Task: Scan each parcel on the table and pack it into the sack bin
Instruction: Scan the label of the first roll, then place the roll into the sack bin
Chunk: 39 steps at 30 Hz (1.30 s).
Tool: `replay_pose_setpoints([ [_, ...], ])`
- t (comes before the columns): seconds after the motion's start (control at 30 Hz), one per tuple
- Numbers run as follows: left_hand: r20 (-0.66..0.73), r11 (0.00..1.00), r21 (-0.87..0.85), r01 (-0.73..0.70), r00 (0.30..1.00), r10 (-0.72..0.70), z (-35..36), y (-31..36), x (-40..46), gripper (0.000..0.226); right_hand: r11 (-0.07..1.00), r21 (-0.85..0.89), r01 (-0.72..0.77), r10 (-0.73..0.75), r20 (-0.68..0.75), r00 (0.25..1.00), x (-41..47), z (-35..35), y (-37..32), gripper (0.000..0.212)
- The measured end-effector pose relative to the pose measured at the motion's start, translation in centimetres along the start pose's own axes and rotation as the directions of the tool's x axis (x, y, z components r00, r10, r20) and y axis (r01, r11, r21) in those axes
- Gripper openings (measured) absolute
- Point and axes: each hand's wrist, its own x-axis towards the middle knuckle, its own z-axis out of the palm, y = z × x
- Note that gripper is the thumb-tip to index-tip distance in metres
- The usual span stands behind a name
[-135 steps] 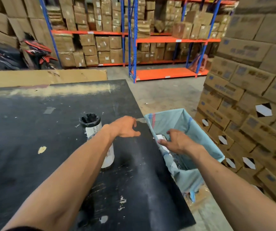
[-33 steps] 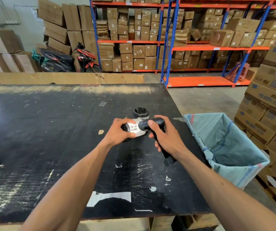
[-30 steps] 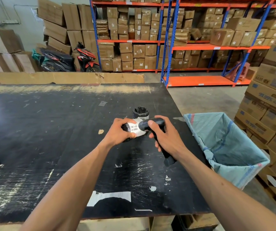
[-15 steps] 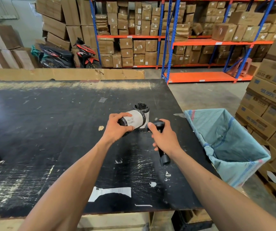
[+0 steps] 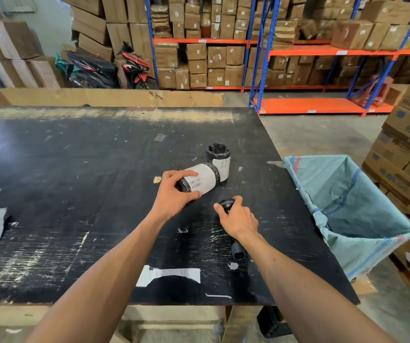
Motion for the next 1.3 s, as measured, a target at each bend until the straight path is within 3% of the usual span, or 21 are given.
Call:
replay_pose_setpoints([
  [0.3,0.003,0.999,0.037,-0.024,1.0,0.024,0.9,0.0,0.7,0.049,1.0,0.003,-0.002,0.002,-0.041,0.999,0.6,-0.9,1.3,0.076],
  [0.4,0.002,0.999,0.002,-0.04,0.999,0.04,2.2,0.8,1.4,0.049,0.975,0.215,0.052,-0.021,-0.143,0.99,1.3,-2.6,2.3,0.072],
  [0.53,-0.005,0.994,-0.034,-0.1,0.995,0.1,5.1,2.6,2.3,0.056,0.791,0.607,0.081,-0.009,-0.121,0.993,2.5,-5.8,3.0,0.061],
  [0.67,0.058,0.991,-0.076,-0.107,0.992,0.112,9.2,5.1,3.3,0.077,0.651,0.757,0.058,0.011,-0.085,0.996,3.9,-8.4,3.3,0.071],
  [0.83,0.157,0.986,-0.082,-0.144,0.975,0.156,16.6,8.0,3.9,0.101,0.341,0.94,0.008,0.169,-0.069,0.983,6.9,-12.0,5.1,0.064],
  [0.9,0.223,0.986,-0.075,-0.148,0.961,0.161,19.6,8.5,4.4,0.108,0.298,0.954,0.044,0.245,-0.121,0.962,8.7,-13.6,6.7,0.075],
  [1.1,0.458,0.994,-0.099,-0.039,0.885,0.08,28.3,9.6,7.4,0.088,0.399,0.917,-0.013,0.375,-0.15,0.915,13.3,-19.2,15.8,0.079],
  [1.3,0.357,0.976,0.207,-0.066,0.934,-0.013,36.1,8.1,11.5,0.081,0.664,0.738,-0.119,0.398,-0.214,0.892,17.8,-22.5,25.8,0.087],
])
